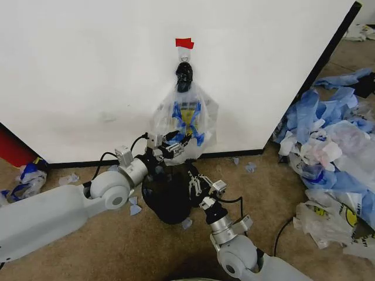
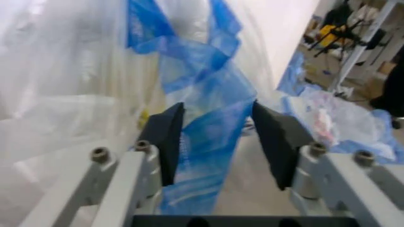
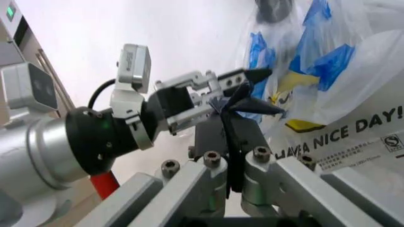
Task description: Pick up the garbage bag from the wall and place it over the trash bin.
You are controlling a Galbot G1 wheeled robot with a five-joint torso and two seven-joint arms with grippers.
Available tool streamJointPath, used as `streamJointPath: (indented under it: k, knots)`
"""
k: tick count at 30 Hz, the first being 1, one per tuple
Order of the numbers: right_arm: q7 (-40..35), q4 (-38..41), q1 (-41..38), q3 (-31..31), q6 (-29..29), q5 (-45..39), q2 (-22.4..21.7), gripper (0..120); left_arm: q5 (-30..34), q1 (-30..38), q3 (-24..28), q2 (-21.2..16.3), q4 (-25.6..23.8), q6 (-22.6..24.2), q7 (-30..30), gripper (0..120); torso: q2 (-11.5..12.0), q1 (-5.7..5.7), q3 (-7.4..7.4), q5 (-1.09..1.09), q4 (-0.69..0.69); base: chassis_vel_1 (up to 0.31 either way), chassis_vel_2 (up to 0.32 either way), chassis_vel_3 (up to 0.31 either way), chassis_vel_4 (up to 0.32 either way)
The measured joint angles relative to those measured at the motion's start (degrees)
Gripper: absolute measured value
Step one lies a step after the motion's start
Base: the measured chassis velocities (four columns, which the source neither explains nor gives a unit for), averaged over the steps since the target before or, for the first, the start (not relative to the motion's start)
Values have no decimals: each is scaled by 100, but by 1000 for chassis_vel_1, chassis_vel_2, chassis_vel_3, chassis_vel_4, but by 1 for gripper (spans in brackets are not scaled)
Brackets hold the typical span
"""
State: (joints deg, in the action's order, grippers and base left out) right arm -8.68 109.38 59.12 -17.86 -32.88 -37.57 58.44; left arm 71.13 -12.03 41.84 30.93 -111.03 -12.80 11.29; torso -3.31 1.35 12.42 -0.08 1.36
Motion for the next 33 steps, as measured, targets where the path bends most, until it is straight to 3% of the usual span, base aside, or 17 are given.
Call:
streamJointPath:
  k: [12, 23, 31, 33]
  knots:
    - [1, -1, -50, 0, -1, -1, 18, 0, -214, -50, -16, -94, -29, 183, 356, 0, 0, 0, 0, 0, 0, 0, 0, 0, 0]
    - [-10, 6, -51, -24, 4, 4, 9, 0, -291, -435, -587, -208, -85, 163, 404, 0, 0, 0, 0, 0, 0, 0, 0, 0, 0]
    - [-44, 94, -79, -43, 27, -65, -15, 0, -378, -1474, -1672, -720, -473, 226, 423, 0, 0, 0, 0, 0, 1, 0, 0, 0, 0]
    - [-45, 106, -120, -86, 34, -94, -12, 0, -438, -2081, -2354, -965, -663, 265, 469, 0, 0, 0, 0, -2, 0, 0, 0, 0, 0]
